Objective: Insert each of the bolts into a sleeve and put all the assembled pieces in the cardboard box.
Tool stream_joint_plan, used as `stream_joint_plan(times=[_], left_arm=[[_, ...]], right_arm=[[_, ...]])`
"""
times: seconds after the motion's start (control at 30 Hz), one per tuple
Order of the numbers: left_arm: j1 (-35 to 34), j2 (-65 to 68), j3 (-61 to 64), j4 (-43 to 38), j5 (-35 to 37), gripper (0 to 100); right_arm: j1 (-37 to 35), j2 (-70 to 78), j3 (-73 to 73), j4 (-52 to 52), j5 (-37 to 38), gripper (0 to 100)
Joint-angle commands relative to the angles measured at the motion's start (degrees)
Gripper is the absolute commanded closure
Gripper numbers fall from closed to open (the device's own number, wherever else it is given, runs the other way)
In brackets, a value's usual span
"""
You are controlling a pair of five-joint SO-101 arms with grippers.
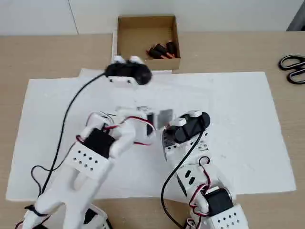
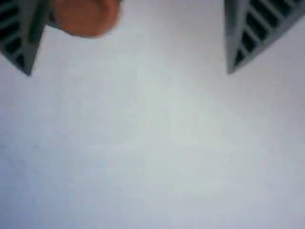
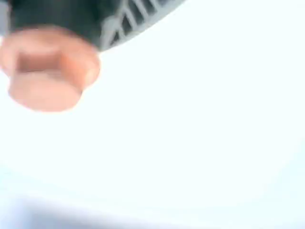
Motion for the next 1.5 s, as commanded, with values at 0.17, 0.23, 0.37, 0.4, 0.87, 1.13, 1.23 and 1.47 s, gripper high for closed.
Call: stream_joint_plan(times=[0.17,0.23,0.37,0.4,0.87,1.13,1.23,1.47], left_arm=[[-20.2,-2.0,-2.4,1.3,-8.5,75],[-22.8,-1.7,-2.7,3.6,-11.1,75],[-25.1,-1.7,-2.5,8.7,-20.4,75],[-25.6,-1.8,-2.7,9.7,-21.5,75],[-25.8,-2.0,-2.9,11.9,-23.0,75],[-25.9,-1.8,-2.5,12.6,-23.0,75],[-25.9,-1.7,-2.4,12.6,-23.0,75],[-25.9,-1.8,-2.5,14.9,-23.1,75]], right_arm=[[5.8,-0.6,-1.5,-0.5,-0.4,99.5],[6.7,-0.5,-3.1,-0.3,-0.7,99.5],[12.5,0.0,-10.8,0.0,-0.4,99.5],[14.3,0.8,-13.7,0.0,-0.4,99.5],[16.7,61.4,-77.9,6.7,2.4,99.5],[14.5,104.7,-122.3,14.2,4.7,99.5],[12.8,118.6,-136.4,14.5,6.7,99.5],[10.7,143.3,-159.3,14.1,7.0,99.5]])
